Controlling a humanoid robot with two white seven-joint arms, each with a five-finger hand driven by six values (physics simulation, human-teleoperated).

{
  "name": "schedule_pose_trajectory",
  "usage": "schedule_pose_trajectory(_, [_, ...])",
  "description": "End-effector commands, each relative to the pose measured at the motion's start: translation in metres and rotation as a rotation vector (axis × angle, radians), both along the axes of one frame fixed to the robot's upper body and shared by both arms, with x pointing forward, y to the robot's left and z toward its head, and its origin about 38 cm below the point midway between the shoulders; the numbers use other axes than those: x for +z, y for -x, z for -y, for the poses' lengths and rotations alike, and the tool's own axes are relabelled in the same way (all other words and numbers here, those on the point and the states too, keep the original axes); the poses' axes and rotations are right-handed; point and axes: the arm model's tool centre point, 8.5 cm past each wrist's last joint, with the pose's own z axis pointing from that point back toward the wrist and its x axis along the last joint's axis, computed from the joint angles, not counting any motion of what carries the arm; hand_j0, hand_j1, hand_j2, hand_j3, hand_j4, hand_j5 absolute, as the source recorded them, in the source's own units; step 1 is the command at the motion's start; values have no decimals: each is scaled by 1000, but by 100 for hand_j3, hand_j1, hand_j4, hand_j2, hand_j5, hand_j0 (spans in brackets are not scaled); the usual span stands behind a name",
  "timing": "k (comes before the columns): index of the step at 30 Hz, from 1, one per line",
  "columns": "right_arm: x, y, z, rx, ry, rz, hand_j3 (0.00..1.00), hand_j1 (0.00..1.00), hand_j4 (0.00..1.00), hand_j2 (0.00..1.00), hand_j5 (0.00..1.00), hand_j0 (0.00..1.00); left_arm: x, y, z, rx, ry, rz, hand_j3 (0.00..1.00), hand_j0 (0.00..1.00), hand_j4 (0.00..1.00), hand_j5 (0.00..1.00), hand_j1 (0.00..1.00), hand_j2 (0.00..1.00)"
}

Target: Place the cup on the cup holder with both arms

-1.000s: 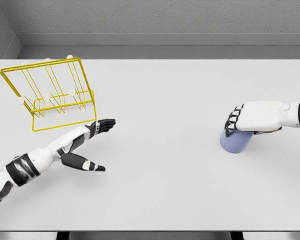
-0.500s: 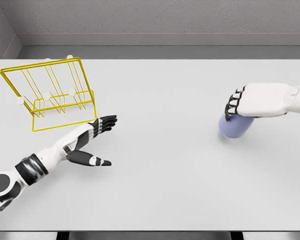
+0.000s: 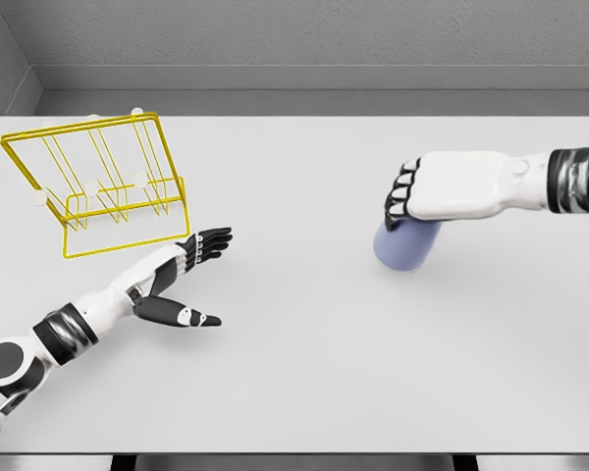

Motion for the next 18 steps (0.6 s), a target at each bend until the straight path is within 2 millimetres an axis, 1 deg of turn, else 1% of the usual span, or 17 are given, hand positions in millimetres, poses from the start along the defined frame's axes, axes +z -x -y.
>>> schedule_pose_trajectory(1, [-3,0,-16,32,-30,-11,64,64,64,64,64,64,0,0,-1,3,0,-2,100,100,100,100,100,100])
schedule_pose_trajectory(2, [-3,0,-22,44,-40,-10,64,64,64,64,64,64,0,-1,-3,6,-2,-2,100,100,100,100,100,100])
schedule_pose_trajectory(4, [-10,2,-33,72,-45,-29,64,64,64,64,64,64,-1,-1,-6,12,-10,-5,100,100,100,100,100,100])
schedule_pose_trajectory(7, [-16,4,-48,106,-57,-43,64,64,64,64,64,64,-2,-3,-9,18,-15,-7,100,100,100,100,100,100])
schedule_pose_trajectory(10, [-21,7,-72,157,-89,-57,63,63,63,63,63,63,-3,-5,-9,25,-14,-6,100,100,100,100,100,100])
schedule_pose_trajectory(11, [-23,9,-77,171,-91,-64,63,63,63,63,63,63,-3,-5,-9,23,-13,-6,100,100,100,100,100,100])
schedule_pose_trajectory(14, [-24,9,-79,175,-93,-66,63,63,63,63,63,63,-3,-5,-9,23,-13,-6,100,100,100,100,100,100])
schedule_pose_trajectory(18, [-17,7,-79,175,-91,-47,66,66,66,66,66,66,-4,-4,-8,22,-12,-8,100,100,100,100,100,100])
